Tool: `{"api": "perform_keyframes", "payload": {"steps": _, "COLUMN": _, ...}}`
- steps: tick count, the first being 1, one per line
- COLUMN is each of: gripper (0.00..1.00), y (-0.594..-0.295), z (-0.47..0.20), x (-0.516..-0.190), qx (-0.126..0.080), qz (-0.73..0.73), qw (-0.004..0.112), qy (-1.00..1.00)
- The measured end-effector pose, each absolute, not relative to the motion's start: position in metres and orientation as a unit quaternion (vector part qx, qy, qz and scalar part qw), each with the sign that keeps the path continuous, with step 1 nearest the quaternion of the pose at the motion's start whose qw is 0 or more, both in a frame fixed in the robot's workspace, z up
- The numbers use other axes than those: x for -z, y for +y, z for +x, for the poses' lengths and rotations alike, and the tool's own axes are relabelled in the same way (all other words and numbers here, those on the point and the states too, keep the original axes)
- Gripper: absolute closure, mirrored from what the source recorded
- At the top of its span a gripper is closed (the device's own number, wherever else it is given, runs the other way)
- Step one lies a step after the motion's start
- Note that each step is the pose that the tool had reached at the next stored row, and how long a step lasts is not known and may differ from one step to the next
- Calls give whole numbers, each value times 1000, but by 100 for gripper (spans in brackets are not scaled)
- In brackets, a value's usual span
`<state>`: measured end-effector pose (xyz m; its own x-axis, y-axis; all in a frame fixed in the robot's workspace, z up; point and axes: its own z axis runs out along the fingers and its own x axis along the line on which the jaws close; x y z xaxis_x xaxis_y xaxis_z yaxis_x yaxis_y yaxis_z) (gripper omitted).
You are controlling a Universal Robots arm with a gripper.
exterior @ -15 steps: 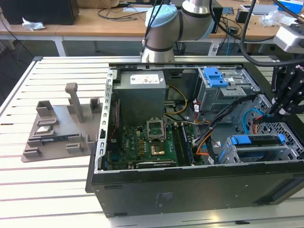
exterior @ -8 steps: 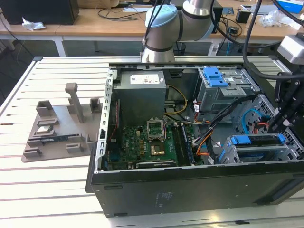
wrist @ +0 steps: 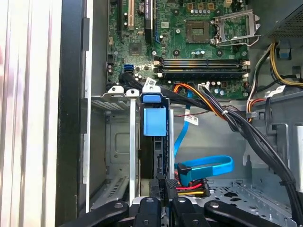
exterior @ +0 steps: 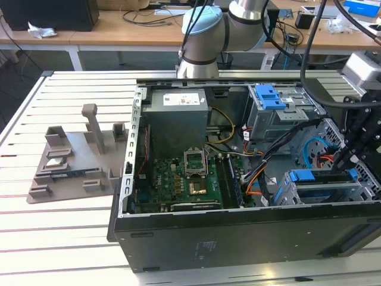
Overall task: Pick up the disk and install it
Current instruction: 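Insert the first disk wire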
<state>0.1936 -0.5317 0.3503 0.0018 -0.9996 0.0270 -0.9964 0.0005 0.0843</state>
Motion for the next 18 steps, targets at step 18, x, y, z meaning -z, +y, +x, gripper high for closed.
{"api": "perform_keyframes", "payload": {"steps": 18, "gripper": 84, "y": -532, "z": 192, "x": -344, "qx": 27, "qz": 707, "qw": 33, "qy": -706}}
